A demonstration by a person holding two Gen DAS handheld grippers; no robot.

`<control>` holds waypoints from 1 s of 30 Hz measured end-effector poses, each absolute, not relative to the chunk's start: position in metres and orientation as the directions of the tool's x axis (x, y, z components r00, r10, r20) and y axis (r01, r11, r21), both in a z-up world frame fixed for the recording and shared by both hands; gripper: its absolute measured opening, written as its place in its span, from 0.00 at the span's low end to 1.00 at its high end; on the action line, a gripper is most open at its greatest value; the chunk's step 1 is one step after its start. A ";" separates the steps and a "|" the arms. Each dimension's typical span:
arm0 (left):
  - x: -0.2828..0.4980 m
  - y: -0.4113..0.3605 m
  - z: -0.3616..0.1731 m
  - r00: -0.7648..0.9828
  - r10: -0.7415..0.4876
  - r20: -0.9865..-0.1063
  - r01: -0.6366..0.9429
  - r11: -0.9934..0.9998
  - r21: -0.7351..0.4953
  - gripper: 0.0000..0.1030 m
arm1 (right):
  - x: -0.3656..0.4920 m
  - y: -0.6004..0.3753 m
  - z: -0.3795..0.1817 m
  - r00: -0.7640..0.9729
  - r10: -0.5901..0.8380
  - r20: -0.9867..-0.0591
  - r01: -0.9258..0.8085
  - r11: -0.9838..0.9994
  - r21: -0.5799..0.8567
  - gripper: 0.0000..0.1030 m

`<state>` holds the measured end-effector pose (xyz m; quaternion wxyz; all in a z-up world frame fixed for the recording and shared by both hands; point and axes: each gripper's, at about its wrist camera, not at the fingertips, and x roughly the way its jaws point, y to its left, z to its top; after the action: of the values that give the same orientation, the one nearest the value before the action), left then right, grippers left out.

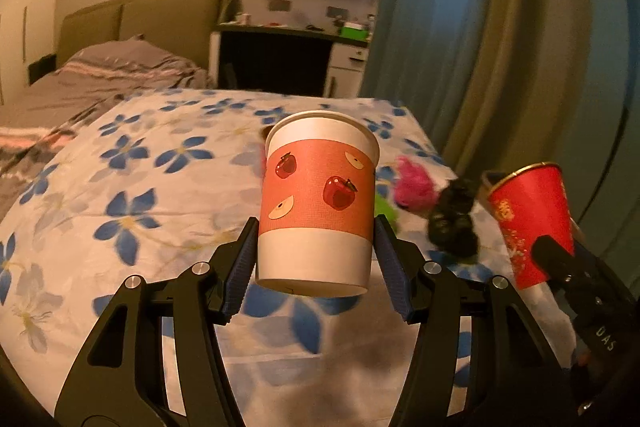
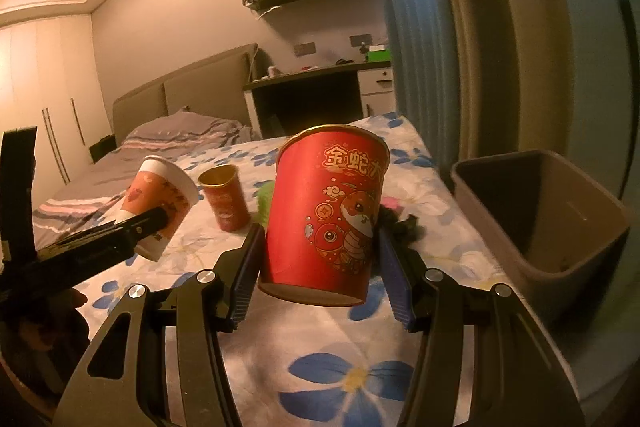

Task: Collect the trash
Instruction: 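Carry the red cup and white apple cup in both tools over the grey bin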

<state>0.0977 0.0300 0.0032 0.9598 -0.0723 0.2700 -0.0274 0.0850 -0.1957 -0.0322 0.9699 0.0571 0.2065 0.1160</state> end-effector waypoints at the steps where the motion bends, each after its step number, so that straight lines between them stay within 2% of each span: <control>1: 0.097 0.024 0.004 0.853 -0.099 -0.512 0.024 0.988 -0.150 0.55 | 0.085 -0.198 -0.032 0.890 0.244 -0.385 -0.197 0.968 0.158 0.53; 30: 0.148 -0.139 0.011 0.801 -0.353 -0.484 0.312 0.935 -0.166 0.55 | 0.101 -0.332 -0.028 0.946 -0.025 -0.325 0.078 0.986 0.150 0.53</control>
<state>0.1476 -0.1388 0.0108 0.9481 -0.0390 0.2622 -0.1754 0.1009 -0.3324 -0.0282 0.9830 0.0808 0.1630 -0.0263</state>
